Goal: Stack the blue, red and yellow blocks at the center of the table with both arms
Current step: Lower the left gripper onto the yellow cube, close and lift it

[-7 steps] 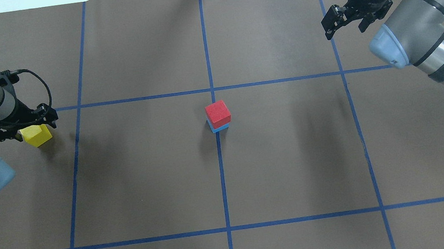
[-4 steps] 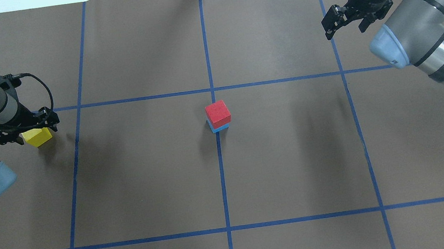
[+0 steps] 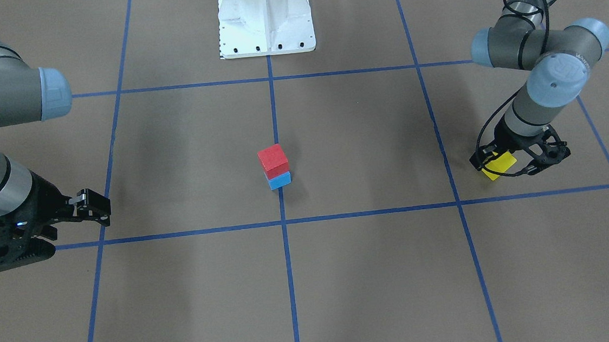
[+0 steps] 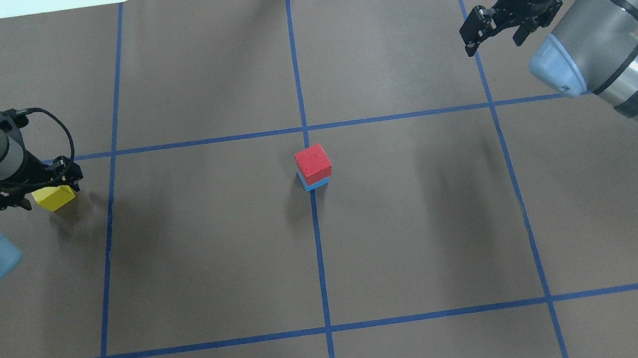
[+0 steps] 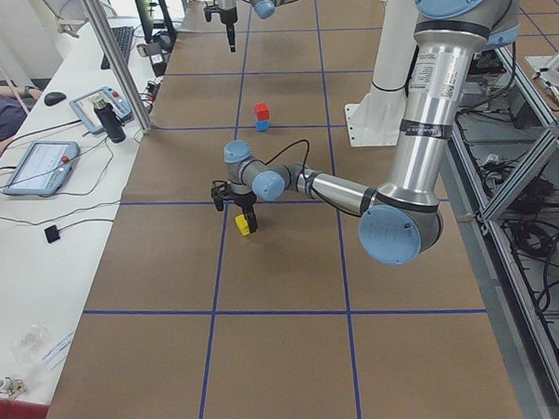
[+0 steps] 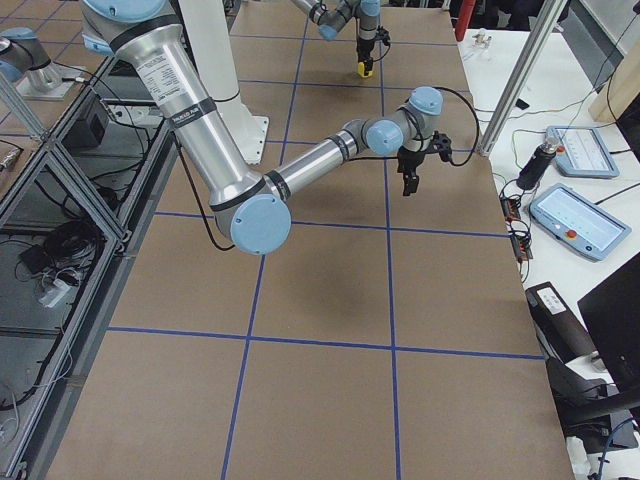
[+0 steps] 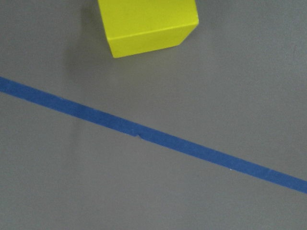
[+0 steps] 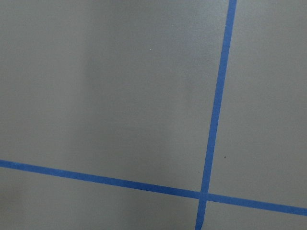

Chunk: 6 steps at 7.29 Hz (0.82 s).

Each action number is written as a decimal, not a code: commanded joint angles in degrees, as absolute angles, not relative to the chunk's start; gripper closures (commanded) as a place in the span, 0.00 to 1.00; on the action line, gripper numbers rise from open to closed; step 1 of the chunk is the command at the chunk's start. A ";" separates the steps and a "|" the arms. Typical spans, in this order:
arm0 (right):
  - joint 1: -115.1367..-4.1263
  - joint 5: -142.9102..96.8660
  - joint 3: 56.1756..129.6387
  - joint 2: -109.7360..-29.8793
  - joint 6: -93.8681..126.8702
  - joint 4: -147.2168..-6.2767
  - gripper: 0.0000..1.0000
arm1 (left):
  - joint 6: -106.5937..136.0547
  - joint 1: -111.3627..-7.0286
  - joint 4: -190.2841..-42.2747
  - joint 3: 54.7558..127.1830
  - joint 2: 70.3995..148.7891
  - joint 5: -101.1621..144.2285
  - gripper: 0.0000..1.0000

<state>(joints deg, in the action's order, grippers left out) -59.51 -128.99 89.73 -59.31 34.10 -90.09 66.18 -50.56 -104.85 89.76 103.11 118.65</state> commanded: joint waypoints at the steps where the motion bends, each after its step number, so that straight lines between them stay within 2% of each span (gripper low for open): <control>1: -59.50 -129.02 90.09 -59.33 34.10 -90.26 0.01 | 66.18 -50.62 -104.85 90.00 102.48 118.65 0.11; 3: -59.50 -128.85 90.00 -59.24 34.10 -90.26 0.01 | 66.18 -50.89 -104.85 90.17 102.48 118.65 0.20; 5: -59.50 -128.85 90.00 -59.33 34.10 -90.26 0.01 | 65.31 -51.41 -104.85 90.09 102.57 118.65 0.22; 6: -59.50 -128.76 90.00 -59.41 34.10 -90.18 0.01 | 65.39 -51.85 -104.85 90.26 102.66 118.65 0.60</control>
<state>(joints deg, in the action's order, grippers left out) -59.50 -128.83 90.01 -59.34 34.10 -90.25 65.54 -51.41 -104.85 90.16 102.58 118.65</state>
